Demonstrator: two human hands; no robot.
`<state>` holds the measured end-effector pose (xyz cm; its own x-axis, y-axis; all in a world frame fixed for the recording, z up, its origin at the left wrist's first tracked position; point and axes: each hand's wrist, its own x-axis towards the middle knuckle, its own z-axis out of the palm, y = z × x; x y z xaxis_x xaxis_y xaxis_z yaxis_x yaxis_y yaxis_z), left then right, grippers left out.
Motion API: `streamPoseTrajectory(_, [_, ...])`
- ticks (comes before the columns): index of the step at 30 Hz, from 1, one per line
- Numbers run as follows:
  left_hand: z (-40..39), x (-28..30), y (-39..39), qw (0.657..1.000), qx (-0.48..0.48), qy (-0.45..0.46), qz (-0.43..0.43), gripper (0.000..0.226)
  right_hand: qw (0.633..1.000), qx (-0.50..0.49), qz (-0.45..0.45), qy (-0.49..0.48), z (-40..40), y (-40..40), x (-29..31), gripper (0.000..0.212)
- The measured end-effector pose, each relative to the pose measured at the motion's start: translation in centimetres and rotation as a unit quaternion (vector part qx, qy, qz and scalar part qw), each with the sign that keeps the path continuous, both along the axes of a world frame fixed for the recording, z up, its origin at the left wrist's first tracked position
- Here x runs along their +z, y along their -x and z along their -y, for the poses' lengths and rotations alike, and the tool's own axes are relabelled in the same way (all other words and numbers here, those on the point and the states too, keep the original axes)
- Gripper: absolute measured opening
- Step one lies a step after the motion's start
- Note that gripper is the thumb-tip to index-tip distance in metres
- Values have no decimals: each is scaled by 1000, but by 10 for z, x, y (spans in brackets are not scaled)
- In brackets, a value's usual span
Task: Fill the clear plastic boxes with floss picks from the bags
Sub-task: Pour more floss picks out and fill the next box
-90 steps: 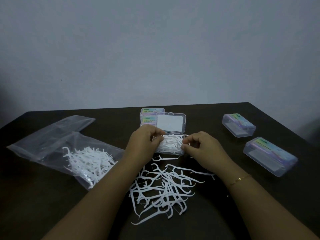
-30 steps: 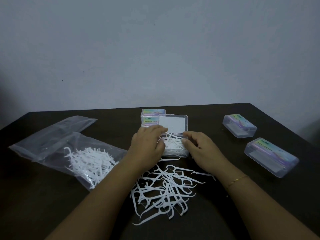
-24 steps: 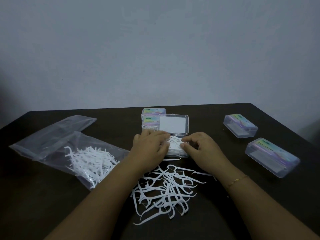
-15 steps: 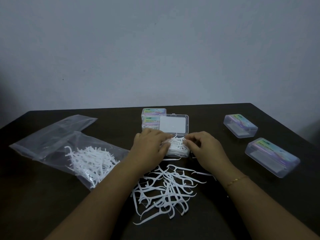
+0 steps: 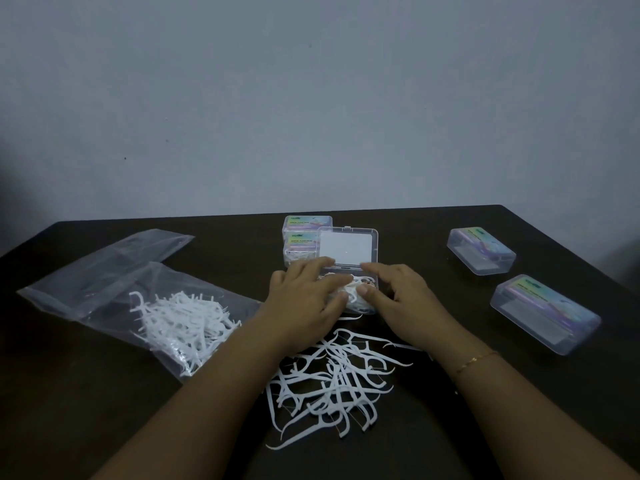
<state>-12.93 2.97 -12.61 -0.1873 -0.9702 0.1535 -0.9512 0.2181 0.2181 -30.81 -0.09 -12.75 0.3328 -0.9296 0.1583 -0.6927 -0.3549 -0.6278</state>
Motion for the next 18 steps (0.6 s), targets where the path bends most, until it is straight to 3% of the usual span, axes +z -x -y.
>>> streamPoseTrajectory(5, [0, 3, -2, 1000, -1, 10, 13, 43, 1000, 15, -15, -5, -1, 0, -1, 47])
streamPoseTrajectory(10, [-1, 6, -3, 1000, 3, 0, 16, 44, 1000, 11, 6, 8, -5, 0, -1, 65])
streamPoseTrajectory(18, [-2, 6, -1, 1000, -3, -4, 6, 45, 992, -25, -14, 127, -5, -2, 1, 21])
